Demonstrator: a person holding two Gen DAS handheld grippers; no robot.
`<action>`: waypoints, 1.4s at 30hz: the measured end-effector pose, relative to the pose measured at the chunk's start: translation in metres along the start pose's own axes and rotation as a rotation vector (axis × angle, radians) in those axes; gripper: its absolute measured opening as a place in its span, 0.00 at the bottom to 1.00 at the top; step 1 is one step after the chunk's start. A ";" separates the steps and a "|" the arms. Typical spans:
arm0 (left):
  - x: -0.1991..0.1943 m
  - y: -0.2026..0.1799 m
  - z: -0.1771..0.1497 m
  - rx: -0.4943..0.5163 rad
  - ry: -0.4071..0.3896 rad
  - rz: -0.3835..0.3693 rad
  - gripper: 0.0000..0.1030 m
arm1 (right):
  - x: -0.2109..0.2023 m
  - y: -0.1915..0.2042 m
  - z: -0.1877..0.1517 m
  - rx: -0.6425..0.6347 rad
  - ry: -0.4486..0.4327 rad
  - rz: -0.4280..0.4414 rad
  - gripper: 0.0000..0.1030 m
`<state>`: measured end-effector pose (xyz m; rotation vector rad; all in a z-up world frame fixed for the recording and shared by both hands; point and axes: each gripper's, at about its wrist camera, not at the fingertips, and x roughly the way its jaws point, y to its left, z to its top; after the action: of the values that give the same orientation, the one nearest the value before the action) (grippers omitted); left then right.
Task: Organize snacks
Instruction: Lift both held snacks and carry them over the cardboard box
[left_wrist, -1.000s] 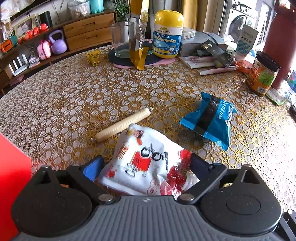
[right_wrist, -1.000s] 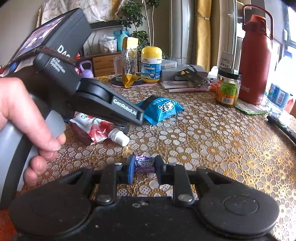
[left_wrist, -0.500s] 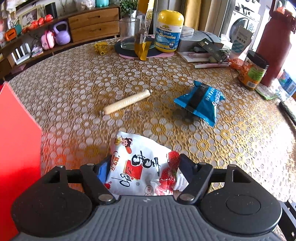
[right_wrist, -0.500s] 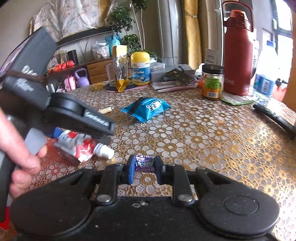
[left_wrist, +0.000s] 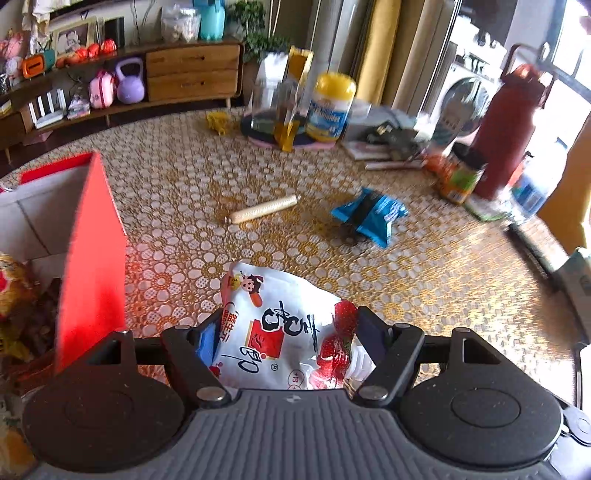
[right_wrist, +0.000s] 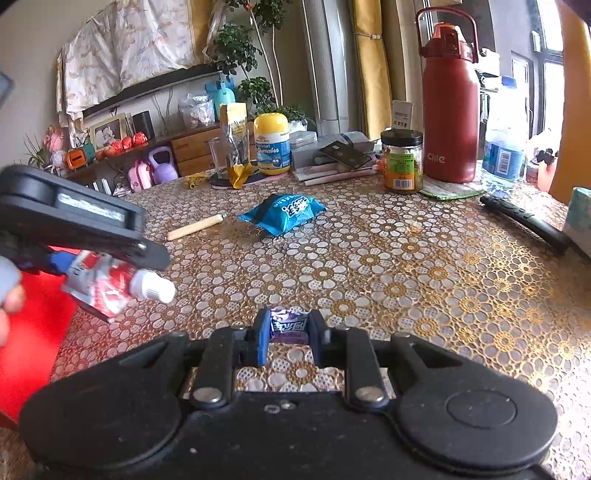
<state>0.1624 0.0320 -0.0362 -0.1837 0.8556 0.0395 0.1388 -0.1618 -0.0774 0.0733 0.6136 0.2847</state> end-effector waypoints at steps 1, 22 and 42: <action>-0.007 0.000 -0.001 -0.001 -0.013 -0.007 0.72 | -0.004 0.000 -0.001 0.001 -0.004 0.000 0.19; -0.133 0.061 -0.023 -0.059 -0.267 0.003 0.72 | -0.078 0.055 0.029 -0.097 -0.172 0.129 0.19; -0.173 0.187 -0.060 -0.257 -0.307 0.207 0.72 | -0.083 0.168 0.038 -0.292 -0.160 0.362 0.19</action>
<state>-0.0163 0.2117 0.0281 -0.3203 0.5576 0.3635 0.0552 -0.0243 0.0250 -0.0745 0.3920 0.7097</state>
